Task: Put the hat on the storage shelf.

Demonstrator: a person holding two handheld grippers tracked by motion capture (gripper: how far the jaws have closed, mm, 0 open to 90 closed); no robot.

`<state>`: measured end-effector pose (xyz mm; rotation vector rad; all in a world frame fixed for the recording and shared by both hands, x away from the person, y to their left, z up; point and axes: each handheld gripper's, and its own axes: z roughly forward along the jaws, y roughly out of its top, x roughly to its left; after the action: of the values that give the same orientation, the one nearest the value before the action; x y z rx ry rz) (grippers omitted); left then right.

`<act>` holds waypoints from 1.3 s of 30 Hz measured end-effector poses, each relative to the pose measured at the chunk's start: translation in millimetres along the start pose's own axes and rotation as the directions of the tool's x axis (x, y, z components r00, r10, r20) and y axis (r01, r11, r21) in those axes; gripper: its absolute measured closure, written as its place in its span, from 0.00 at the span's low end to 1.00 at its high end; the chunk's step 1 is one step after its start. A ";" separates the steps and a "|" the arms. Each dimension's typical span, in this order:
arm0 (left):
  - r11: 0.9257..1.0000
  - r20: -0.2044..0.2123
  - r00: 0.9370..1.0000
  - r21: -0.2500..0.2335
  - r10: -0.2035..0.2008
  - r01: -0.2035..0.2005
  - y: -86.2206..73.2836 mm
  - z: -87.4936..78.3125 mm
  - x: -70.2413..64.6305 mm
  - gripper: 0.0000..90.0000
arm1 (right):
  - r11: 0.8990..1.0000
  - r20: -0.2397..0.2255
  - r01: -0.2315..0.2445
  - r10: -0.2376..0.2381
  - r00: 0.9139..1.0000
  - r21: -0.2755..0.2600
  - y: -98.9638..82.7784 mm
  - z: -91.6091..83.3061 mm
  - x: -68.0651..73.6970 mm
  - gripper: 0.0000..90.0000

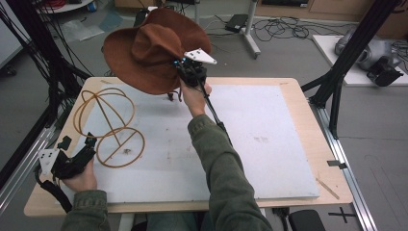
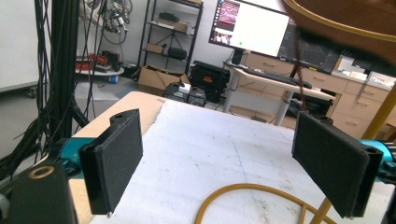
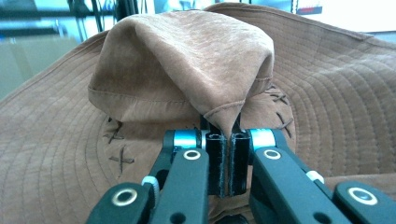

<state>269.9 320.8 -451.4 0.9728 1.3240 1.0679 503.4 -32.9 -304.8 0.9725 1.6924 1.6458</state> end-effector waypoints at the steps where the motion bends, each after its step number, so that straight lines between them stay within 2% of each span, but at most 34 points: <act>1: 1.000 -0.001 1.000 -0.001 0.000 0.000 -0.1 0.0 0.1 0.18 | 1.000 -0.005 -0.012 0.012 1.000 -0.015 4.0 -4.6 -3.2 1.00; 3: 1.000 -0.003 1.000 0.000 -0.001 0.001 0.0 -0.4 0.1 0.18 | 0.997 -0.019 -0.038 0.037 0.999 -0.068 16.6 -18.9 -11.3 1.00; 5: 1.000 -0.001 1.000 0.000 -0.001 0.001 -0.1 -0.2 0.1 0.19 | 0.995 -0.027 -0.045 0.043 0.999 -0.086 21.0 -23.9 -13.7 0.99; 9: 1.000 0.000 1.000 0.001 0.000 0.000 -0.2 -0.4 0.1 0.18 | 0.984 -0.065 -0.089 0.080 0.995 -0.156 39.5 -44.5 -20.9 0.99; 13: 1.000 -0.002 1.000 -0.001 -0.003 0.003 -0.1 -0.3 0.1 0.18 | 0.975 -0.091 -0.113 0.097 0.991 -0.192 52.5 -60.2 -24.8 0.99; 18: 1.000 -0.002 1.000 -0.003 -0.001 0.001 0.0 -0.2 -0.1 0.18 | 0.974 -0.098 -0.083 0.063 0.993 -0.210 64.5 -76.4 -24.5 0.99; 22: 1.000 -0.003 1.000 -0.005 -0.002 0.002 0.2 -0.5 -0.1 0.19 | 0.969 -0.139 -0.104 0.074 0.988 -0.226 72.7 -86.8 -19.4 0.99; 26: 1.000 -0.007 1.000 -0.007 -0.010 0.010 0.5 -1.3 0.6 0.18 | 0.968 -0.192 -0.118 0.075 0.979 -0.222 80.1 -93.9 -9.5 0.99; 30: 1.000 -0.007 1.000 -0.007 0.003 -0.003 1.0 -1.8 0.2 0.19 | 0.971 -0.233 -0.116 0.066 0.970 -0.208 84.9 -95.1 2.0 0.99; 34: 1.000 -0.010 1.000 -0.008 0.009 -0.009 1.1 -1.8 -0.9 0.18 | 0.972 -0.287 -0.132 0.072 0.955 -0.195 88.6 -92.8 15.7 0.99; 35: 1.000 -0.008 1.000 -0.008 0.008 -0.008 1.2 -2.0 -0.8 0.18 | 0.973 -0.320 -0.146 0.082 0.944 -0.181 89.5 -91.0 23.3 0.99; 36: 1.000 -0.010 1.000 -0.009 0.009 -0.009 1.2 -2.1 -0.7 0.18 | 0.973 -0.320 -0.146 0.082 0.944 -0.181 89.5 -91.0 23.3 0.99; 39: 1.000 -0.013 1.000 -0.009 0.013 -0.013 1.4 -2.7 0.1 0.18 | 0.978 -0.359 -0.141 0.077 0.930 -0.156 89.5 -87.7 36.7 0.99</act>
<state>267.2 321.1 -450.1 0.9698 1.3241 1.0911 420.3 -55.3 -206.6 0.7276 1.6963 2.1079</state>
